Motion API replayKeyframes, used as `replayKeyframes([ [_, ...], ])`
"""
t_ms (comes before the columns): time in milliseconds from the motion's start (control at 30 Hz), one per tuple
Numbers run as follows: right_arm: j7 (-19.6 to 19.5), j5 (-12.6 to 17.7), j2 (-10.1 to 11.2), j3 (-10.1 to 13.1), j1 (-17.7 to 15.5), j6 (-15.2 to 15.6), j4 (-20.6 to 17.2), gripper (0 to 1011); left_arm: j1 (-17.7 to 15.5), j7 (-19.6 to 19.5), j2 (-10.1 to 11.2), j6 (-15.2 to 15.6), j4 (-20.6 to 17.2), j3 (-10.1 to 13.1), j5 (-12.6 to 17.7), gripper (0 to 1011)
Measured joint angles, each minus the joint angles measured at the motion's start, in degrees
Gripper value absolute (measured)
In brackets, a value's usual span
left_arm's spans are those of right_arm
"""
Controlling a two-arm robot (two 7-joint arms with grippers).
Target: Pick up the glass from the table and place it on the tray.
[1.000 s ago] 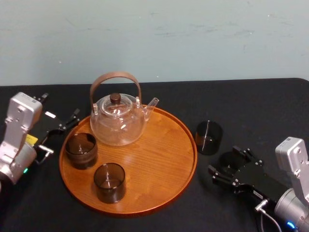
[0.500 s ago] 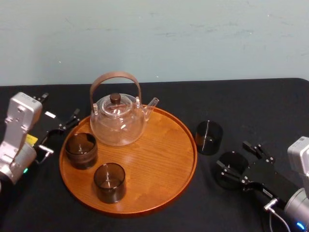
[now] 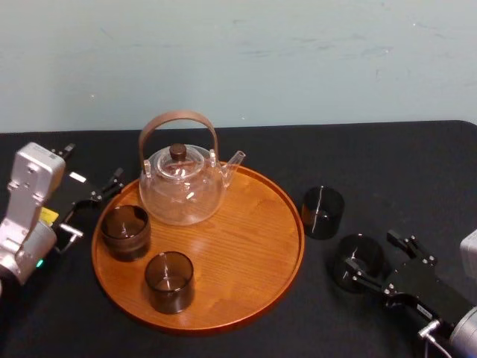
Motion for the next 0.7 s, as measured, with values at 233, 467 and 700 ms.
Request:
replayKeyframes([
  [233, 0.72, -0.06, -0.77, 0.89, -0.87, -0.13, 0.14, 1002, 0.00, 0.00, 0.00, 0.00, 0.00, 0.00, 0.00, 1001],
  [467, 1.68, -0.31, -1.61, 1.52, -1.18, -0.11, 0.59, 1002, 0.00, 0.00, 0.00, 0.00, 0.00, 0.00, 0.00, 1001],
  [700, 2.87, -0.56, -2.73, 1.98, -1.04, 0.34, 1.62, 1002, 0.00, 0.00, 0.00, 0.00, 0.00, 0.00, 0.00, 1001],
])
